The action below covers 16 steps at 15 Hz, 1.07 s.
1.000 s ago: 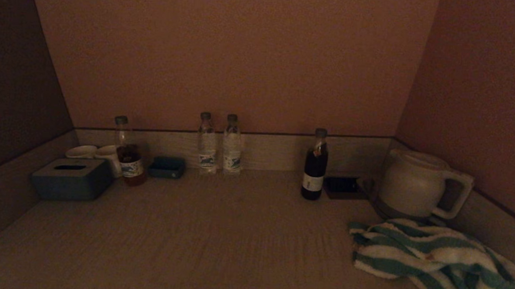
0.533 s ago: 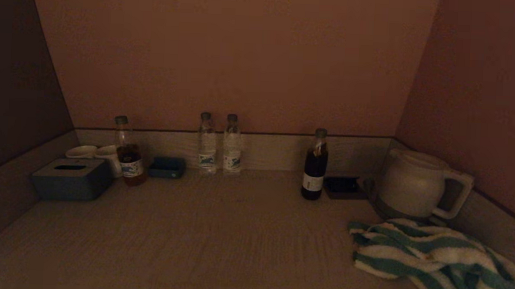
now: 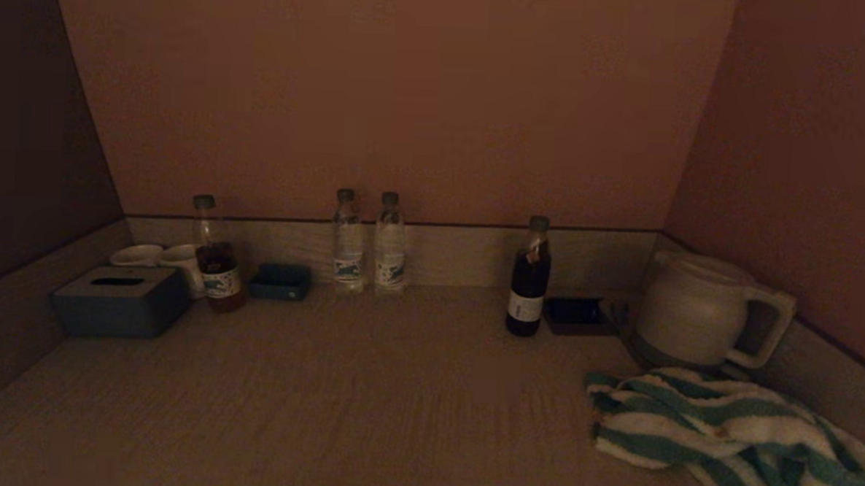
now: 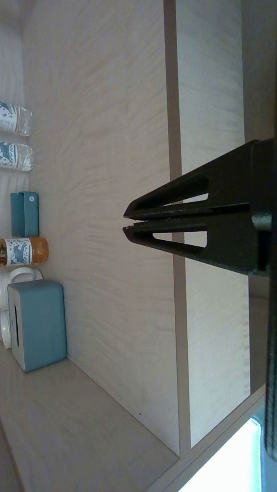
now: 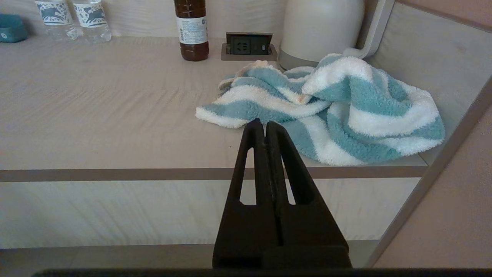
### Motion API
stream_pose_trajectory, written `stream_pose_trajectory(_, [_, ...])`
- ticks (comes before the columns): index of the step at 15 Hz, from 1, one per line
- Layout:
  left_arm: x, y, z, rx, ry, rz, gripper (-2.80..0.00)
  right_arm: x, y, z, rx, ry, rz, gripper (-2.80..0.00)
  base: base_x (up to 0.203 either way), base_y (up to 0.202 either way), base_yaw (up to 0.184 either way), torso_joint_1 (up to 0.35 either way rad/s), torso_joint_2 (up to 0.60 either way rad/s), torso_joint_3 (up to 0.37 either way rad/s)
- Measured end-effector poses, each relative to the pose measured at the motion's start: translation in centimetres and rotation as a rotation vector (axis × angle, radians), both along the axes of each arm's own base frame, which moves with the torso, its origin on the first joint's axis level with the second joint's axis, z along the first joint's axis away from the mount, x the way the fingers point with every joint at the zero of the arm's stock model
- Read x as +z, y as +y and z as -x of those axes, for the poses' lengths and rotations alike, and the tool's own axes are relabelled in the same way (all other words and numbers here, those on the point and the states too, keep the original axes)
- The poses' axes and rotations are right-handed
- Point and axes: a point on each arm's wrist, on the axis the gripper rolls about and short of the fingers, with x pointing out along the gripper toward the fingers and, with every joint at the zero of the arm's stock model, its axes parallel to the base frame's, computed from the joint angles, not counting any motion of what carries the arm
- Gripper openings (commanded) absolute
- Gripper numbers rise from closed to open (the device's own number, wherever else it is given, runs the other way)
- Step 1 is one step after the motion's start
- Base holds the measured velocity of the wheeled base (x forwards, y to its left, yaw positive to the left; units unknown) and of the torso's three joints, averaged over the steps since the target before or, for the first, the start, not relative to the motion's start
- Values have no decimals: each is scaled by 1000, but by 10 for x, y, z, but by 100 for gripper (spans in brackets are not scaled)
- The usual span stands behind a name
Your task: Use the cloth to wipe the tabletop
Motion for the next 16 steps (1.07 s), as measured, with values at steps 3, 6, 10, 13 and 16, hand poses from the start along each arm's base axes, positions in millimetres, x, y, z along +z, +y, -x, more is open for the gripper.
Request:
stream_pose_trajectory(3, [0,0,0,0,0,0,-280,0,0,0,1,-1,0,-280,0,0,0,0,0,0])
stream_pose_trajectory(6, [0,0,0,0,0,0,-280,0,0,0,0,-1,0,-280,0,0,0,0,0,0])
stream_pose_trajectory(10, [0,0,0,0,0,0,-280,0,0,0,0,0,-1,-280,0,0,0,0,0,0])
stream_pose_trajectory(13, [0,0,0,0,0,0,-280,0,0,0,0,-2,-12,-280,0,0,0,0,0,0])
stream_pose_trajectory(16, [0,0,0,-1,0,0,-280,0,0,0,1,-1,-25,-280,0,0,0,0,0,0])
